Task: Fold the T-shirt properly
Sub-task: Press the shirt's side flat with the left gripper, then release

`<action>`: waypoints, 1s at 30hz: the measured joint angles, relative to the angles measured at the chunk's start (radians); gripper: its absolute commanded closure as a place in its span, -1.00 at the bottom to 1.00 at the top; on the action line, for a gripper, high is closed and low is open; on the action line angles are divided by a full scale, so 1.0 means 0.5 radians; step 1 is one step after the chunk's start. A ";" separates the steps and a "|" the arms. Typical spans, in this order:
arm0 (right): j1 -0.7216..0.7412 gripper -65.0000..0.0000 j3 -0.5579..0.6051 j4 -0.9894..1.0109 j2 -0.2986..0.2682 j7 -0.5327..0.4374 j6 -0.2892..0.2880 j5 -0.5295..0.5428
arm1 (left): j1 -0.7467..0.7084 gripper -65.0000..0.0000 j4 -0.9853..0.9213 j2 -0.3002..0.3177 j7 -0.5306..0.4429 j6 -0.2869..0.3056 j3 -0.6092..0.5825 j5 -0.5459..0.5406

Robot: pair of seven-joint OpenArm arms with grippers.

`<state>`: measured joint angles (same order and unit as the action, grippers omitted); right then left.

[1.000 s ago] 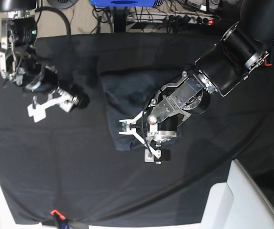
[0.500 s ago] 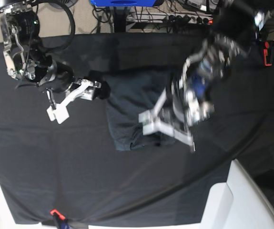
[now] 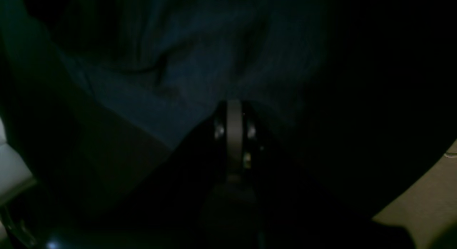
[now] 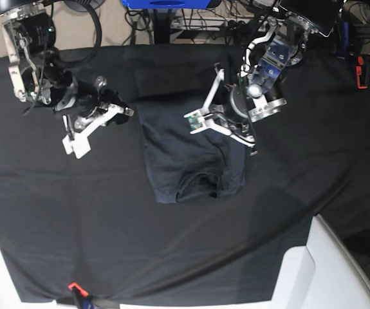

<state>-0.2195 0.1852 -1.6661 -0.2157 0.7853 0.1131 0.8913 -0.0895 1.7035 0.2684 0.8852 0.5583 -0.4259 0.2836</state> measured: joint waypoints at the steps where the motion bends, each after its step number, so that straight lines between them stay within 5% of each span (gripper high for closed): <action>1: -0.002 0.99 0.000 -0.001 -0.002 0.000 0.000 0.000 | -0.021 1.00 0.000 0.001 0.000 0.000 0.046 0.000; 19: -0.062 1.00 0.000 -0.001 -0.004 0.003 0.000 -0.001 | -0.172 1.00 -0.191 0.024 -0.227 -0.012 0.196 0.016; 30: -0.056 1.00 0.001 -0.002 -0.004 0.001 -0.002 0.000 | -0.174 1.00 -0.070 0.068 -0.166 -0.005 0.200 0.016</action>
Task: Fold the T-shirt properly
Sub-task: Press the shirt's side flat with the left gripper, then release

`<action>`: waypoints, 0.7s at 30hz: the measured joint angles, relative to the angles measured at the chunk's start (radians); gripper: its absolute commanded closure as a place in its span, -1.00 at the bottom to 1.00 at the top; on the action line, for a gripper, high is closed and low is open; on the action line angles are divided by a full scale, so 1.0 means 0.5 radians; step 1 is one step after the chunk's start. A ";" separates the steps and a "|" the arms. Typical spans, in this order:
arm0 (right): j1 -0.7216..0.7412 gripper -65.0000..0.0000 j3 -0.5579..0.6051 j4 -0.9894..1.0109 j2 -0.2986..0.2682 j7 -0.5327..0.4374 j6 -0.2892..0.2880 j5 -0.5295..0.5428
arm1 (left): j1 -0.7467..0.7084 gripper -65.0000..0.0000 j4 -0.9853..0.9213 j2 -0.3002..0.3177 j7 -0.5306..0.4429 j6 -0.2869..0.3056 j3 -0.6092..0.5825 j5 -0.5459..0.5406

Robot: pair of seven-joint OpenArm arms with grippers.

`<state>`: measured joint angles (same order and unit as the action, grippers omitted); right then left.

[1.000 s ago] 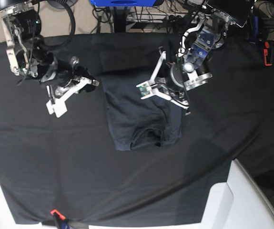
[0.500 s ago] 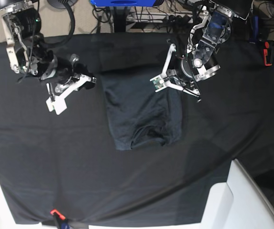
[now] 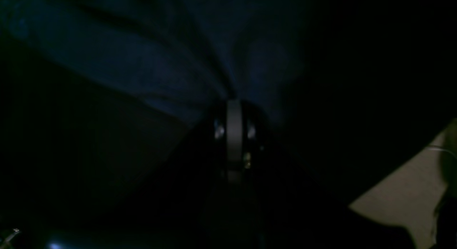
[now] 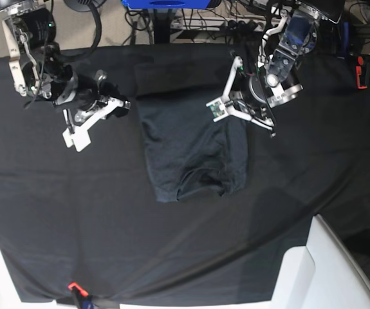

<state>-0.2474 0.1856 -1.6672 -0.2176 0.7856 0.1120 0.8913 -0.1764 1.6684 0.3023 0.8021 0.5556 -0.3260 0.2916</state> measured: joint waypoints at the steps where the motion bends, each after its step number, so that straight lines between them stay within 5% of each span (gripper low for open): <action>1: 0.000 1.00 0.008 -0.001 0.000 0.000 0.000 -0.001 | 0.002 1.00 0.039 -0.002 0.003 0.005 0.028 -0.002; 8: 0.008 1.00 0.049 -0.004 -0.007 -0.003 -0.001 -0.002 | 0.124 1.00 0.052 -0.066 0.007 0.003 0.330 0.008; 15: 0.230 1.00 0.671 -0.182 -0.136 0.003 -0.005 0.002 | 0.363 1.00 -0.277 -0.249 -0.003 0.013 0.512 -0.005; 21: 0.277 1.00 0.779 -0.182 -0.152 0.018 0.005 -0.010 | 0.542 1.00 -0.383 -0.299 -0.011 0.004 0.597 -0.006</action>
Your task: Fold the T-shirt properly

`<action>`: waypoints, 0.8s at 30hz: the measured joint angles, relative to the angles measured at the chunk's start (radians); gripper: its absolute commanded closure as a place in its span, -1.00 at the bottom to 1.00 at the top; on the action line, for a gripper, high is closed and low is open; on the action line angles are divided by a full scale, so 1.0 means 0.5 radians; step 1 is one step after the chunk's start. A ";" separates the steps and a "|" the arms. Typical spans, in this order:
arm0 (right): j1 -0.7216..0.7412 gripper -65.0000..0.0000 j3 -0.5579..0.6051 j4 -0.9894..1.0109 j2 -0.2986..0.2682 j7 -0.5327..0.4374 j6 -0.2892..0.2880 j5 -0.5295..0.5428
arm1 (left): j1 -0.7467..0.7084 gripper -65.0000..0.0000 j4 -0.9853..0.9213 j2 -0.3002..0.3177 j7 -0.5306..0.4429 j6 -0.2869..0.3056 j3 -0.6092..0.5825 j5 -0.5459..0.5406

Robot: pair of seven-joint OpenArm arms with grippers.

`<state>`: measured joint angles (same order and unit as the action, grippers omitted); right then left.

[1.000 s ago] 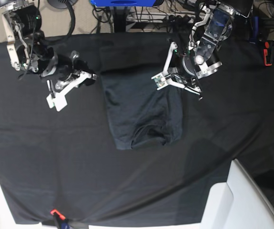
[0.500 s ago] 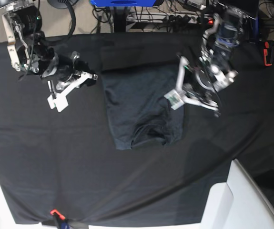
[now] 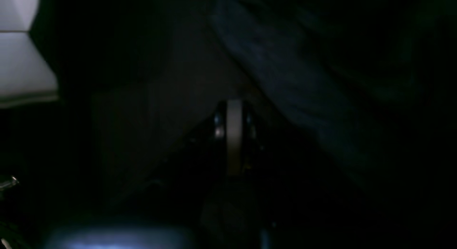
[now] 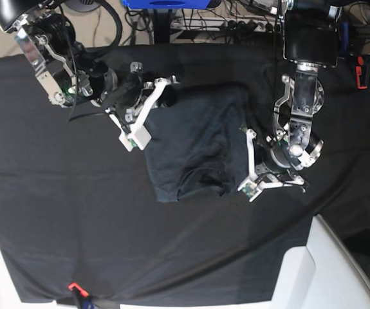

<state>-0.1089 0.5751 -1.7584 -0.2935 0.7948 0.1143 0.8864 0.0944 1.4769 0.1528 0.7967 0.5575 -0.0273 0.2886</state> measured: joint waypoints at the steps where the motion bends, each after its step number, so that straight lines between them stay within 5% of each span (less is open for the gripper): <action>1: 0.021 0.99 0.002 0.012 0.002 0.003 -0.001 0.002 | -0.001 1.00 -0.002 -0.001 -0.001 0.002 -0.002 -0.006; 8: 0.207 1.00 0.002 0.370 0.098 -0.020 -0.012 -0.006 | -0.076 1.00 0.005 0.012 -0.008 0.000 0.292 -0.075; 17: 0.266 1.00 0.009 0.685 0.117 -0.115 -0.037 -0.005 | -0.499 1.00 -0.011 0.394 -0.269 -0.006 0.387 -0.651; 20: 0.230 1.00 0.010 0.780 0.124 -0.150 -0.154 0.000 | -0.587 1.00 -0.008 0.427 -0.367 0.000 0.387 -0.686; 24: 0.195 1.00 0.002 0.814 0.129 -0.179 -0.158 0.001 | -0.652 1.00 -0.008 0.426 -0.405 0.000 0.383 -0.674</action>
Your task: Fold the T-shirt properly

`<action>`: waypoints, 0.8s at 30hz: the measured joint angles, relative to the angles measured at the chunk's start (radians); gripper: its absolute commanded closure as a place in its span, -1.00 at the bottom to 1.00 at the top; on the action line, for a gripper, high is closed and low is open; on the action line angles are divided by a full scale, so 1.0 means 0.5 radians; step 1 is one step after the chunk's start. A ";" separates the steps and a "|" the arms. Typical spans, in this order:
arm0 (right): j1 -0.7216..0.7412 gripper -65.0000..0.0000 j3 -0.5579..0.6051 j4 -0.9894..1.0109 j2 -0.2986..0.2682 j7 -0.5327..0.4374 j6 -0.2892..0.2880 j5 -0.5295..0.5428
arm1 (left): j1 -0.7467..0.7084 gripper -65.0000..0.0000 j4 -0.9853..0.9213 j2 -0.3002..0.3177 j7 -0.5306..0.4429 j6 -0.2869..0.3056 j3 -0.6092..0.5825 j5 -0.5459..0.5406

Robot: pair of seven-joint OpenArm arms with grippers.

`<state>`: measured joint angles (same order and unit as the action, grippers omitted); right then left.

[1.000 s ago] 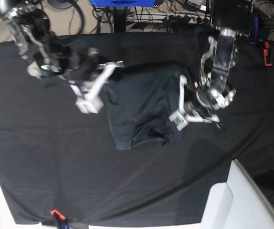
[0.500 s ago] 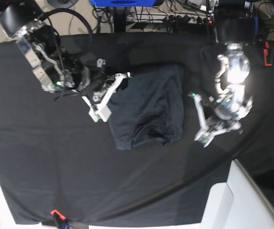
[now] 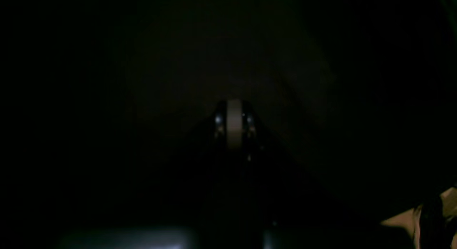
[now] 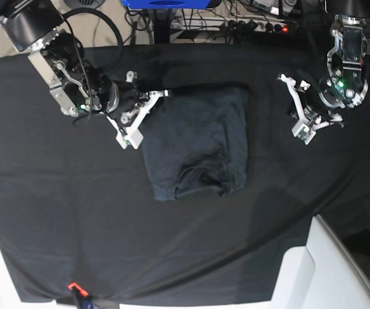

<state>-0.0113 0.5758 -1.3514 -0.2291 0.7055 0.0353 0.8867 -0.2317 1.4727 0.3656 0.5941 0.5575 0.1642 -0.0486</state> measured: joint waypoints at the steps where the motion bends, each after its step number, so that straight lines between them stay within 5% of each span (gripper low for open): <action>1: -0.025 1.00 -0.009 -0.027 -0.003 -0.003 0.002 -0.007 | -0.009 1.00 0.000 0.001 -0.011 0.000 0.000 -0.011; 6: -0.176 1.00 -0.009 -0.405 -0.090 0.022 0.044 -0.002 | -0.166 1.00 0.050 -0.002 -0.014 -0.006 0.002 -0.010; 10: -0.255 1.00 -0.013 -0.758 -0.220 0.002 0.381 -0.023 | -0.319 1.00 0.145 -0.015 -0.301 -0.002 -0.002 -0.022; 13: -0.262 1.00 0.002 -0.783 -0.246 0.037 0.560 -0.365 | -0.396 1.00 0.150 -0.017 -0.471 -0.002 -0.021 -0.009; 20: -0.674 1.00 0.114 -1.162 -0.426 -0.092 0.545 -1.341 | -0.693 1.00 0.163 0.008 -1.041 -0.005 -0.005 -0.004; 24: -0.937 1.00 0.114 -1.278 -0.530 -0.165 0.539 -1.479 | -0.958 1.00 0.153 0.069 -1.412 -0.011 0.002 0.005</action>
<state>-0.4797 0.6331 -1.9903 -0.4942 0.6231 0.3050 0.1471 -0.7109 1.5490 0.4000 -0.1120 0.5518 0.1654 -0.0460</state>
